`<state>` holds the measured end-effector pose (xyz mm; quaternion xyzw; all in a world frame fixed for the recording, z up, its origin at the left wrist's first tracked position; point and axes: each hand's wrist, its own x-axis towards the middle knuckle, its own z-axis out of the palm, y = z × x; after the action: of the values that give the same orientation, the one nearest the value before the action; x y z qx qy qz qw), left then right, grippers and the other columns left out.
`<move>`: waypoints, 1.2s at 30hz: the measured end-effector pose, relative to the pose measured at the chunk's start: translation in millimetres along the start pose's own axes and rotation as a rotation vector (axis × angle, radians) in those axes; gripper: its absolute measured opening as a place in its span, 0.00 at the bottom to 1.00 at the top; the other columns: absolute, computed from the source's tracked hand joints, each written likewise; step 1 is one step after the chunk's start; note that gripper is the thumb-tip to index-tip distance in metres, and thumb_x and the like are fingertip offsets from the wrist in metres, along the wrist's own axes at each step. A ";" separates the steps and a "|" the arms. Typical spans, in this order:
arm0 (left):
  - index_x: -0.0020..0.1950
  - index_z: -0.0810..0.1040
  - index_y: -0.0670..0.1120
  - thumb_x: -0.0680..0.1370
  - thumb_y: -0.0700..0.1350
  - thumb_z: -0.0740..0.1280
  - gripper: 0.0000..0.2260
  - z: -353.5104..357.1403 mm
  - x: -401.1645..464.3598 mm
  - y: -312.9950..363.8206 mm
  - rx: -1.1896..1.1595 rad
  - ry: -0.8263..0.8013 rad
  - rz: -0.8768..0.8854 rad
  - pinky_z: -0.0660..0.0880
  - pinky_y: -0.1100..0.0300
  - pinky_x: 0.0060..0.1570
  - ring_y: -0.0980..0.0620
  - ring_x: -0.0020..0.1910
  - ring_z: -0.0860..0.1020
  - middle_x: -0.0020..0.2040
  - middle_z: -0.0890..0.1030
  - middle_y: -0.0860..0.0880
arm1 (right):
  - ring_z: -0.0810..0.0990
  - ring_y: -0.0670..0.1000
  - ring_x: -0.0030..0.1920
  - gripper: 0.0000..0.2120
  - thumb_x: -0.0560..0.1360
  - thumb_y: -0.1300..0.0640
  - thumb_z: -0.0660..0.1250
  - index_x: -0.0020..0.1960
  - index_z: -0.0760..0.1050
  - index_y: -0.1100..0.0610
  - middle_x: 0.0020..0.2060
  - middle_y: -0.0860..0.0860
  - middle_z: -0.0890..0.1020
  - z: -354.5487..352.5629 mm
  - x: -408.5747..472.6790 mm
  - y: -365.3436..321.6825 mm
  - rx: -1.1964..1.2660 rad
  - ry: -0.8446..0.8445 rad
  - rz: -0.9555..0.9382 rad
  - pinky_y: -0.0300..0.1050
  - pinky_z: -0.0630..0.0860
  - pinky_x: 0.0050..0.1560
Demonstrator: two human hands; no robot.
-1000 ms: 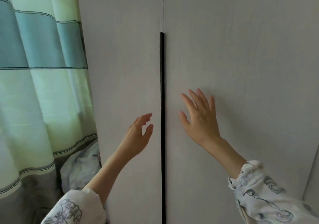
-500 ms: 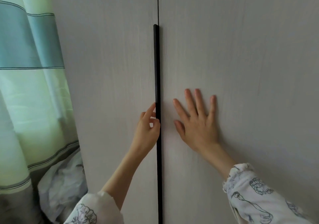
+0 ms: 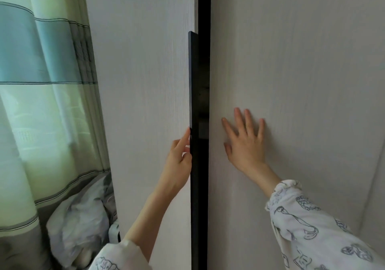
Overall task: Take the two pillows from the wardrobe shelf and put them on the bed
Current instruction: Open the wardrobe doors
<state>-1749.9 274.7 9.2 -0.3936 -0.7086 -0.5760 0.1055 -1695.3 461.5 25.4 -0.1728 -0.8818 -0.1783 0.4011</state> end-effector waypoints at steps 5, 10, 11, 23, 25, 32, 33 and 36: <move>0.72 0.61 0.56 0.78 0.31 0.51 0.28 -40.0 -29.5 9.4 -0.100 -0.044 0.025 0.73 0.65 0.54 0.60 0.53 0.74 0.60 0.72 0.48 | 0.53 0.56 0.75 0.21 0.79 0.58 0.57 0.71 0.63 0.54 0.75 0.54 0.57 -25.6 -35.7 -52.3 0.614 -0.038 0.216 0.53 0.52 0.71; 0.70 0.64 0.51 0.76 0.28 0.50 0.27 -86.5 -58.3 17.0 -0.248 -0.062 0.030 0.73 0.48 0.60 0.46 0.56 0.75 0.59 0.74 0.41 | 0.69 0.46 0.66 0.19 0.81 0.59 0.54 0.71 0.63 0.52 0.66 0.47 0.71 -74.4 -71.1 -119.1 1.221 -0.232 0.309 0.36 0.63 0.64; 0.69 0.65 0.50 0.76 0.27 0.50 0.27 -96.3 -63.9 19.4 -0.276 -0.060 0.035 0.75 0.51 0.57 0.47 0.55 0.76 0.57 0.76 0.43 | 0.71 0.45 0.63 0.19 0.81 0.59 0.54 0.71 0.63 0.49 0.63 0.45 0.72 -82.6 -76.3 -132.6 1.256 -0.279 0.294 0.38 0.65 0.64; 0.61 0.74 0.51 0.77 0.30 0.50 0.23 -212.2 -119.4 18.8 -0.315 0.020 0.034 0.78 0.60 0.46 0.51 0.49 0.80 0.51 0.80 0.44 | 0.79 0.35 0.50 0.19 0.80 0.65 0.52 0.69 0.67 0.52 0.56 0.44 0.75 -146.0 -94.2 -230.3 1.341 -0.455 0.109 0.33 0.71 0.60; 0.59 0.75 0.51 0.77 0.30 0.51 0.22 -232.3 -125.4 14.1 -0.313 0.074 0.025 0.77 0.63 0.43 0.54 0.47 0.81 0.49 0.80 0.46 | 0.79 0.37 0.50 0.19 0.80 0.66 0.53 0.69 0.66 0.55 0.54 0.43 0.77 -151.1 -90.9 -247.1 1.389 -0.488 0.046 0.36 0.71 0.61; 0.60 0.77 0.50 0.77 0.33 0.55 0.19 -296.2 -139.1 -5.9 -0.272 0.281 -0.063 0.77 0.65 0.42 0.55 0.45 0.82 0.43 0.84 0.55 | 0.80 0.40 0.52 0.18 0.80 0.62 0.57 0.64 0.67 0.43 0.53 0.43 0.80 -159.5 -75.9 -320.1 1.605 -0.640 -0.020 0.38 0.73 0.59; 0.59 0.76 0.52 0.77 0.35 0.54 0.19 -306.7 -141.1 -9.0 -0.281 0.283 -0.094 0.77 0.65 0.43 0.56 0.47 0.82 0.44 0.84 0.56 | 0.79 0.43 0.56 0.19 0.80 0.61 0.57 0.69 0.64 0.47 0.58 0.47 0.78 -158.8 -74.2 -330.0 1.644 -0.692 -0.010 0.40 0.72 0.61; 0.63 0.74 0.52 0.78 0.37 0.53 0.19 -340.0 -144.3 -19.1 -0.301 0.269 -0.172 0.74 0.60 0.51 0.55 0.54 0.79 0.53 0.82 0.53 | 0.71 0.50 0.66 0.24 0.80 0.57 0.55 0.75 0.53 0.53 0.70 0.54 0.68 -157.4 -68.7 -360.0 1.797 -0.871 0.015 0.47 0.68 0.66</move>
<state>-1769.8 -94.5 14.9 -0.2626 -0.6252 -0.7295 0.0893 -1712.3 63.5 6.1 0.1388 -0.7584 0.6363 0.0259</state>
